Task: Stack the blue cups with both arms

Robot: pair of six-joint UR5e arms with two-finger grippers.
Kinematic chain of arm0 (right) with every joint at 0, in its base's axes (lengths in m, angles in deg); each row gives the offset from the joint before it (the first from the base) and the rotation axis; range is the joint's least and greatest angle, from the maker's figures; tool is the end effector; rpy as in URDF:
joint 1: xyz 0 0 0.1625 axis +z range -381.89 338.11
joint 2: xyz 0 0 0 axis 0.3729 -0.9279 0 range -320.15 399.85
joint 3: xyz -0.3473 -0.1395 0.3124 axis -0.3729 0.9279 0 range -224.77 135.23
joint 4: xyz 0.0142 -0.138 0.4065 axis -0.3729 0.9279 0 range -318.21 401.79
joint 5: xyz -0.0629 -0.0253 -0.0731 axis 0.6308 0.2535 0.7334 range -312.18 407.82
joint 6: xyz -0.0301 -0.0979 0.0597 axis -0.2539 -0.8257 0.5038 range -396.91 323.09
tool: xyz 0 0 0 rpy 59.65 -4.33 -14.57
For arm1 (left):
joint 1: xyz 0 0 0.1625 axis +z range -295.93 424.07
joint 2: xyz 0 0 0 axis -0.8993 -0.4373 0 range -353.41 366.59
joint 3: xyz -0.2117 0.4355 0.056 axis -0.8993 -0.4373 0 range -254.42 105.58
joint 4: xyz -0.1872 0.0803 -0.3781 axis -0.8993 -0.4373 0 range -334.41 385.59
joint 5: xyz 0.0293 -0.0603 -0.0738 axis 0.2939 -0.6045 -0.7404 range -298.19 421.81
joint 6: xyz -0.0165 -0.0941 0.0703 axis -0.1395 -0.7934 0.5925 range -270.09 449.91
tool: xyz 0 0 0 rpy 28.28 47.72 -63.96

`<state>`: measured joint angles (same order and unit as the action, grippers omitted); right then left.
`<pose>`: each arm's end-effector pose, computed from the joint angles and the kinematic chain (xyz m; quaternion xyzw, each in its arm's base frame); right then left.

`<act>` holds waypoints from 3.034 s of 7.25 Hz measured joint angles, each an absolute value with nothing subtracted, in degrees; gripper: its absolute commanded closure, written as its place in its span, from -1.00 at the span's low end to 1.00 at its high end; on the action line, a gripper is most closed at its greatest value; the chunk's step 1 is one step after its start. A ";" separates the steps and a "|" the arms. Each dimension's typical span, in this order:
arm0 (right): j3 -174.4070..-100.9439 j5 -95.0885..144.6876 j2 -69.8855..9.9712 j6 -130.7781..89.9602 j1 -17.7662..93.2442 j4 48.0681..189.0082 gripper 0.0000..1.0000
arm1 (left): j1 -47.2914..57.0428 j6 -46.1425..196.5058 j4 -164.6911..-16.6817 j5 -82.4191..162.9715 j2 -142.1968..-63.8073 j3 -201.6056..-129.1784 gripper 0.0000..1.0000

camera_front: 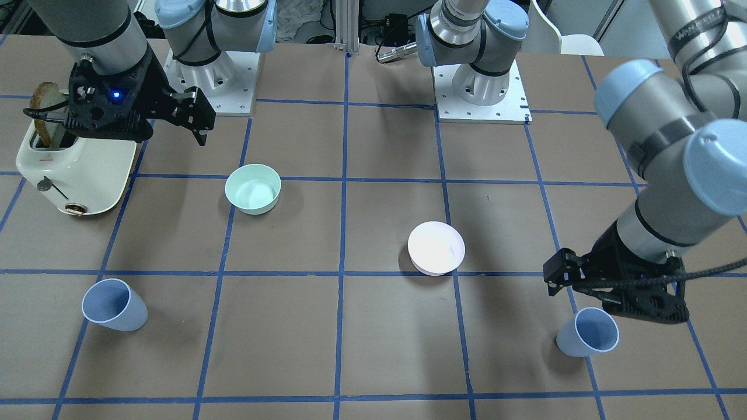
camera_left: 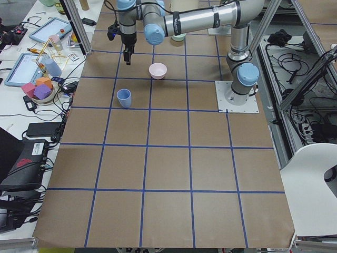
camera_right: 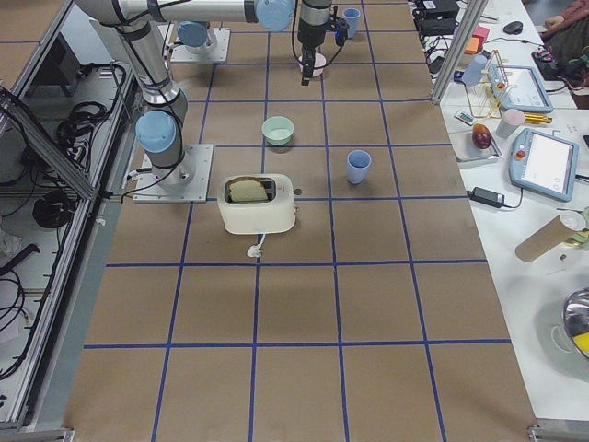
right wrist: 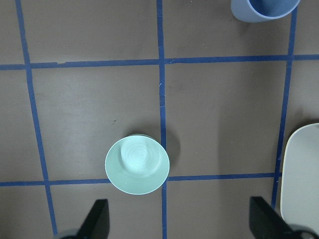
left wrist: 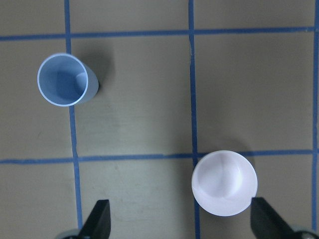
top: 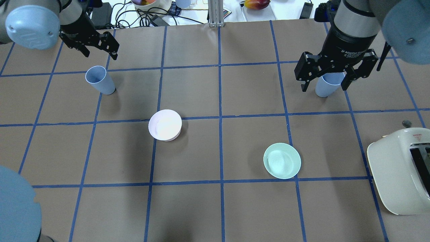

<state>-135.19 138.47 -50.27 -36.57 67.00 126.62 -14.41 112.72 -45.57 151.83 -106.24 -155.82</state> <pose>0.1224 -0.4977 0.5204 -0.0123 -0.9988 -0.0478 0.0053 0.0081 -0.7065 0.4012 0.0983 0.9943 -0.0384 0.0120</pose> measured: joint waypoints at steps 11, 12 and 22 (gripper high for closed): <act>-135.62 139.25 -28.90 -58.00 52.53 158.95 -1.00 | -12.47 114.99 -41.32 152.31 -115.75 -154.92 1.00; -135.67 139.34 -27.70 -59.84 51.93 160.07 -1.00 | -13.86 111.03 -41.43 152.20 -114.81 -154.36 1.00; -135.40 139.20 -24.06 -60.82 50.60 157.88 1.00 | -51.66 56.65 -42.18 151.41 -107.44 -164.36 1.00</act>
<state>-135.40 139.20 -24.06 -60.82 50.60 157.88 -51.66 56.65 -42.18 151.41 -107.44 -164.36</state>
